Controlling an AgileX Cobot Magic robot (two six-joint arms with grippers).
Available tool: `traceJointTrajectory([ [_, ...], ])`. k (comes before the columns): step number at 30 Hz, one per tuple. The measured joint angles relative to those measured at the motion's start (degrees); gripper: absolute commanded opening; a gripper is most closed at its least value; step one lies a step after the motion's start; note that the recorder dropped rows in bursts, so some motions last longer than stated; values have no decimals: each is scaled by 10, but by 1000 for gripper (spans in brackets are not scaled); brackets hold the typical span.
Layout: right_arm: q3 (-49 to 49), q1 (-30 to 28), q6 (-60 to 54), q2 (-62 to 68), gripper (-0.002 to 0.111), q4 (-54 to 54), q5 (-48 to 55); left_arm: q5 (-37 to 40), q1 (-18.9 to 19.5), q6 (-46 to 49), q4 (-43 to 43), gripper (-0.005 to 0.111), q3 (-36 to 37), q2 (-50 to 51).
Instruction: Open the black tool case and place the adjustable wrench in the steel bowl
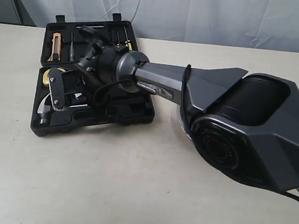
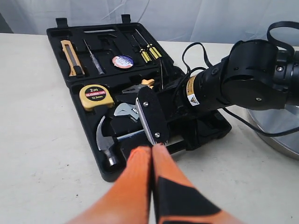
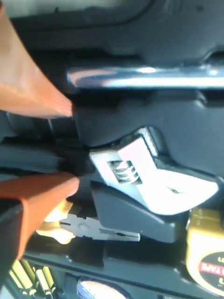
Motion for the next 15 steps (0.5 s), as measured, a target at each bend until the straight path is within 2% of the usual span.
traceJointTrajectory([
  [10,1,-2,3,0,39,-32,-24,2,0,0,0,0,0,0],
  [15,1,-12,4,-1,39,1,-27,2,0,0,0,0,0,0],
])
